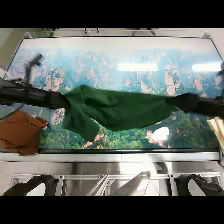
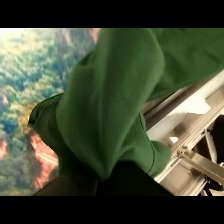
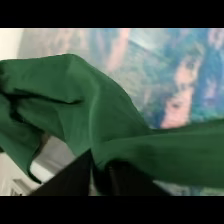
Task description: Fold the shirts.
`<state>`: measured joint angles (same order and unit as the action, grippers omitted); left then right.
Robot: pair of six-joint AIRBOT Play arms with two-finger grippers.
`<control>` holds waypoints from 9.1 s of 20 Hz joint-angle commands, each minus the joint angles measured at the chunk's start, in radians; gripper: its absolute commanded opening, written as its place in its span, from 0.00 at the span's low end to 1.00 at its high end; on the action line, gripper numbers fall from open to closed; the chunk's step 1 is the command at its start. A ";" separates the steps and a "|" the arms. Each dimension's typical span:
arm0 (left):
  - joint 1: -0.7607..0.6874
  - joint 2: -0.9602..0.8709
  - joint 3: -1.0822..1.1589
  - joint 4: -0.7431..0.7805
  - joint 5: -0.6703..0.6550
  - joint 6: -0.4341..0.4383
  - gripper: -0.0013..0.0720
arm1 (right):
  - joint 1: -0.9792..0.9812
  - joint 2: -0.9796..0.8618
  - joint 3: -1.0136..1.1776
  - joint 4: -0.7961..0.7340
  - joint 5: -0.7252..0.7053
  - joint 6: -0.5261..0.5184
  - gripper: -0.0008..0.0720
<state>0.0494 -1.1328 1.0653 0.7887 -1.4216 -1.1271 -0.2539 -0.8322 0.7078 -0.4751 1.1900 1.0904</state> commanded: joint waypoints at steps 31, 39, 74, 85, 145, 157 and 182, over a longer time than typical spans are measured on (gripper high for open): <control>0.039 -0.134 0.031 -0.122 -0.158 -0.011 0.03 | 0.154 -0.156 -0.106 0.371 0.280 -0.223 0.03; 0.419 0.294 0.546 -0.704 -0.271 0.091 0.05 | -0.428 0.290 0.444 0.764 0.323 -0.196 0.03; 0.290 -0.532 0.114 0.266 -0.154 -0.137 0.69 | -0.574 -0.396 -0.180 -0.483 0.080 -0.137 0.60; 0.112 -0.476 -0.235 0.197 0.042 -0.105 0.69 | -0.275 -0.557 -0.264 -0.383 -0.058 -0.156 0.52; 0.154 -1.046 0.890 -0.225 0.054 0.178 0.05 | -0.173 -1.110 0.605 0.246 0.011 -0.274 0.04; 0.074 -1.051 0.890 0.013 -0.046 0.122 0.04 | -0.182 -1.109 0.620 0.022 0.012 -0.225 0.27; 0.363 -0.518 -0.025 0.256 -0.059 -0.098 0.49 | -0.256 -0.597 -0.214 -0.132 -0.122 -0.074 0.08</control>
<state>0.4152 -1.6905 1.1458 1.0180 -1.5318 -1.2015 -0.5373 -1.4357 0.5251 -0.7185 1.1912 1.0649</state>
